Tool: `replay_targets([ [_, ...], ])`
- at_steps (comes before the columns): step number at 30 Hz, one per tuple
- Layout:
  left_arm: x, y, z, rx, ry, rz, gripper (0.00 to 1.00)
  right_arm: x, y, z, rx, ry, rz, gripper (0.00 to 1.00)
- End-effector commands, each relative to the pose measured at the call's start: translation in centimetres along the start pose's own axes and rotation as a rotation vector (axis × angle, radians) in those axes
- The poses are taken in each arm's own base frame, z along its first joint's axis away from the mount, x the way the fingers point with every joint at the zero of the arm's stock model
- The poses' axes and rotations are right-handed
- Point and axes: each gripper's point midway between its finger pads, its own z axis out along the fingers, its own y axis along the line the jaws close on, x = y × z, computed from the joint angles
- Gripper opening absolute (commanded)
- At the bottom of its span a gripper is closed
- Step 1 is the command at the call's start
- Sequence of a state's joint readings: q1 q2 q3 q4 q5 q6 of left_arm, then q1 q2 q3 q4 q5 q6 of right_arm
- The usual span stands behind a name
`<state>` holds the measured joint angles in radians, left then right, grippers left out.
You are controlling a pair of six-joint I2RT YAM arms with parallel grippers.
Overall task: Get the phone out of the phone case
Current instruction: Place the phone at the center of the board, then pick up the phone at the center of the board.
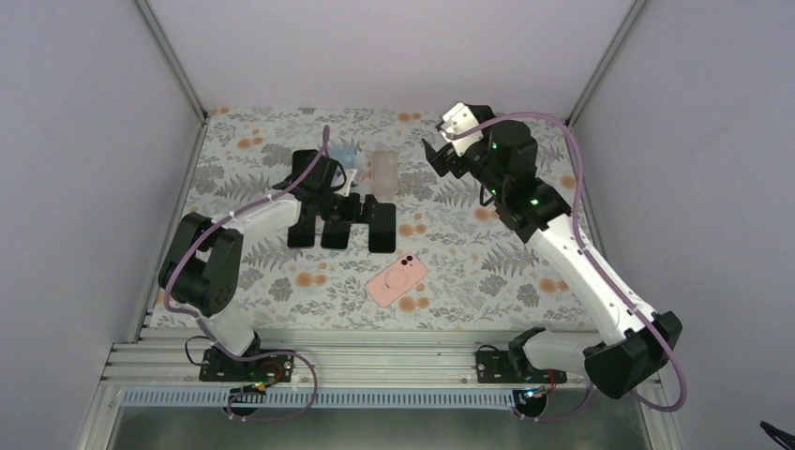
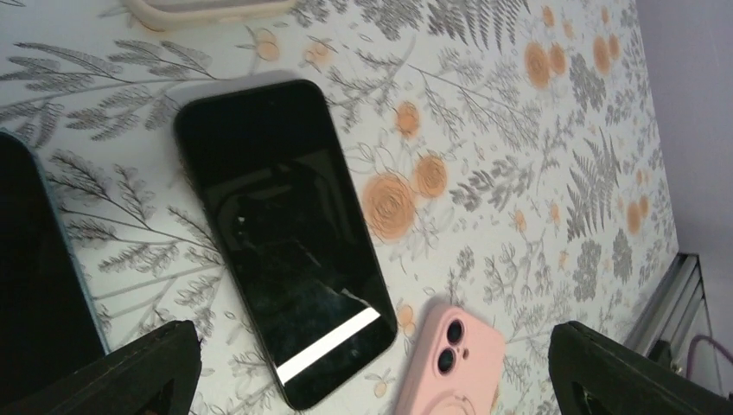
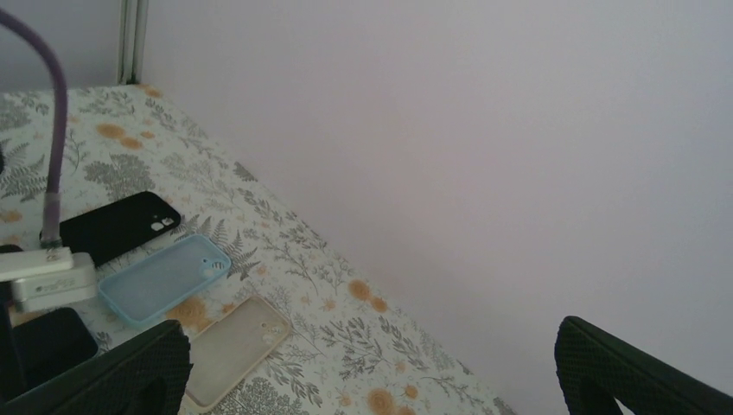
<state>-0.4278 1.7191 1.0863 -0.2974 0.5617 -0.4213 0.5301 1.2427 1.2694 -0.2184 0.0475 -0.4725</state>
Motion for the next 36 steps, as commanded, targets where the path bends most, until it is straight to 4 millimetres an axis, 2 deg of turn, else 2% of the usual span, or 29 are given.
replay_targets([
  [1,1.4,-2.1,-1.1,-0.021,-0.009,0.177,1.00,-1.8,-1.1,-1.9,-0.025,-0.068,0.090,0.99],
  [6,5.0,-4.5,-1.3,-0.012,0.045,0.347,1.00,-1.7,-2.2,-2.6,-0.030,-0.087,0.147,0.99],
  [8,7.2,-5.1,-0.5,-0.019,0.117,0.437,1.00,-1.7,-2.5,-3.0,-0.034,-0.096,0.166,0.99],
  [11,10.5,-5.0,1.2,-0.070,0.236,0.574,1.00,-1.5,-3.5,-3.6,-0.028,-0.107,0.194,0.99],
  [14,12.6,-5.1,2.7,-0.102,0.304,0.641,1.00,-1.5,-4.4,-4.0,-0.025,-0.117,0.220,0.99],
  [18,13.4,-5.9,3.8,-0.118,0.329,0.680,1.00,-1.5,-5.1,-4.3,-0.017,-0.124,0.237,0.99],
  [26,15.2,-6.1,5.3,-0.194,0.364,0.776,1.00,-1.3,-5.1,-4.2,-0.027,-0.127,0.241,0.99],
  [36,14.6,-4.6,6.3,-0.300,0.379,0.786,1.00,-1.2,-5.1,-4.5,-0.020,-0.126,0.239,0.99],
])
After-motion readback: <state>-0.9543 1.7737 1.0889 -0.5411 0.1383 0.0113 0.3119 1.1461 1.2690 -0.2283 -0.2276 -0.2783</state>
